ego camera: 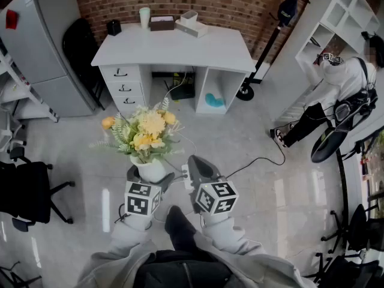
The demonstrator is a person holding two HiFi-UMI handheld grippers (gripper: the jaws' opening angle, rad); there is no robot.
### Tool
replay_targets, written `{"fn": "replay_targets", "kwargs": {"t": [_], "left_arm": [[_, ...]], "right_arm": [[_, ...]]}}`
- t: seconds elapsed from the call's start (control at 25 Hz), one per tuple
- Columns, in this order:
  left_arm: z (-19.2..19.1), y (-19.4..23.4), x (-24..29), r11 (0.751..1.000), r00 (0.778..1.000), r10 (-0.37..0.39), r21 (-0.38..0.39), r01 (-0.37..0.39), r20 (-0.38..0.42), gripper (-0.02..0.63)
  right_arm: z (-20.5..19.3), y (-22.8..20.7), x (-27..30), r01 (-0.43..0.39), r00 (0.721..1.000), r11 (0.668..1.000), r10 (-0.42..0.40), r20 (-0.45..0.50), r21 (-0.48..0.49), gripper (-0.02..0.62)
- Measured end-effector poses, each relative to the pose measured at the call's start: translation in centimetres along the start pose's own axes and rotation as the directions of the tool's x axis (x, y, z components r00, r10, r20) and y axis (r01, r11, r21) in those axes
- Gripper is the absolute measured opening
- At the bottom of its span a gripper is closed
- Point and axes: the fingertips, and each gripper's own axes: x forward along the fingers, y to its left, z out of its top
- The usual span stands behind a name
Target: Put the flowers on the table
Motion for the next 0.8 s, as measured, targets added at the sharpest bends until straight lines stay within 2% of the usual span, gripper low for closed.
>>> {"fn": "replay_targets", "kwargs": {"t": [0.2,0.36,0.56,0.8], "left_arm": [[-2.5,-2.8,-3.9,1.000,0.999,-0.022,0.010,0.022,0.028,0.469],[-4.2,-3.4,-5.5,0.999,0.999,-0.032,0.010,0.032,0.031,0.469],[-3.7,-2.2,-5.0,1.000,0.999,-0.014,-0.002,0.014,0.035,0.469],[-0.6,1.4,-2.1,1.000,0.997,0.030,0.001,-0.030,0.066,0.469]], "right_arm": [[-2.5,3.1,-5.1,-0.051,0.999,0.998,0.050,-0.018,-0.027,0.000],[-4.1,4.4,-6.0,-0.041,0.999,0.999,0.041,-0.016,-0.001,0.000],[-3.2,4.5,-4.6,-0.064,0.998,0.998,0.064,-0.010,-0.005,0.000],[-0.8,3.3,0.6,-0.113,0.994,0.993,0.113,-0.004,-0.021,0.000]]}}
